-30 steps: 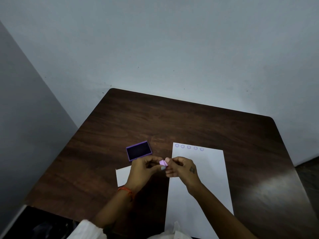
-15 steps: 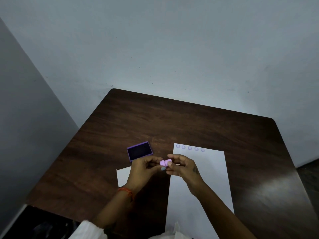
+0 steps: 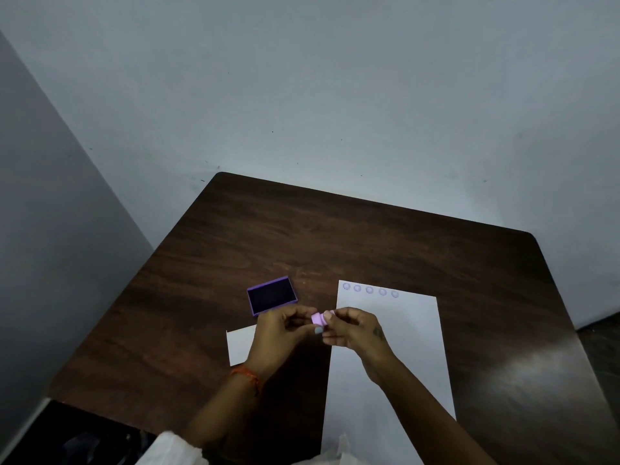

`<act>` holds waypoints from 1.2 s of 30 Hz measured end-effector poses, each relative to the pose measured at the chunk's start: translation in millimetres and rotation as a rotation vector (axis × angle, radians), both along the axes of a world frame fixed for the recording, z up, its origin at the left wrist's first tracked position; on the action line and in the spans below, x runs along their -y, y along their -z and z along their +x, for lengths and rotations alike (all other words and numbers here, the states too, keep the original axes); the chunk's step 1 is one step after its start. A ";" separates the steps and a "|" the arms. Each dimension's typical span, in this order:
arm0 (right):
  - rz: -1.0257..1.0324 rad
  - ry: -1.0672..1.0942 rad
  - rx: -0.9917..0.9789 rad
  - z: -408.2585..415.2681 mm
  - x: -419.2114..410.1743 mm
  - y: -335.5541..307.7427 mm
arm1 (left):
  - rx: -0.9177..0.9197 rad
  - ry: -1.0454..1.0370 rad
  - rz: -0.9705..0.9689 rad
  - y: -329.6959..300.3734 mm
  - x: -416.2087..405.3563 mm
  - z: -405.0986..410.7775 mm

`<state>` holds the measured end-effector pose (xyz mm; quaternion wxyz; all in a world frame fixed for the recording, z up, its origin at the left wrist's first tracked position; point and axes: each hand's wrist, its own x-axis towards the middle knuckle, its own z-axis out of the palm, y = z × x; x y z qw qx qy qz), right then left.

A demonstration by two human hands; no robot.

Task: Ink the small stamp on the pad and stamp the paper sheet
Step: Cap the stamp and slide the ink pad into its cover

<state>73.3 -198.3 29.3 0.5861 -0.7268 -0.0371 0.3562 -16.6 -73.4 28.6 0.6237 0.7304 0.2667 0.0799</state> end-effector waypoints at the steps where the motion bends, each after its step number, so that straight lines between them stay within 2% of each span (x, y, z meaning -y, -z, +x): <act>1: 0.015 -0.006 -0.018 -0.4 -1.0 0.1 | 0.004 -0.007 0.003 0.4 1.2 0.2; 4: 0.012 -0.041 0.030 -1.7 -5.9 0.7 | 0.025 -0.006 0.038 3.6 3.2 0.7; 9: -0.203 -0.051 0.391 1.9 -17.7 8.1 | -0.031 -0.044 0.089 13.7 -0.9 3.6; 13: -0.298 -0.083 0.550 4.9 -29.8 28.7 | -0.110 -0.043 0.138 24.6 -7.8 4.4; 20: -0.371 -0.147 0.520 7.1 -39.4 52.9 | -0.150 -0.033 0.189 34.5 -11.6 4.2; 25: -0.402 -0.194 0.528 5.6 -41.5 42.1 | -0.144 -0.045 0.218 35.0 -14.9 1.7; 29: -0.472 -0.158 0.679 -2.4 -44.8 26.2 | -0.077 -0.104 0.246 29.2 -22.8 -5.9; 32: -0.381 -0.098 0.700 -14.2 -55.5 9.4 | 0.005 -0.189 0.332 24.8 -30.6 -14.8; 36: -0.241 -0.142 0.619 -31.6 -72.9 2.4 | 0.027 -0.325 0.363 21.9 -40.5 -27.7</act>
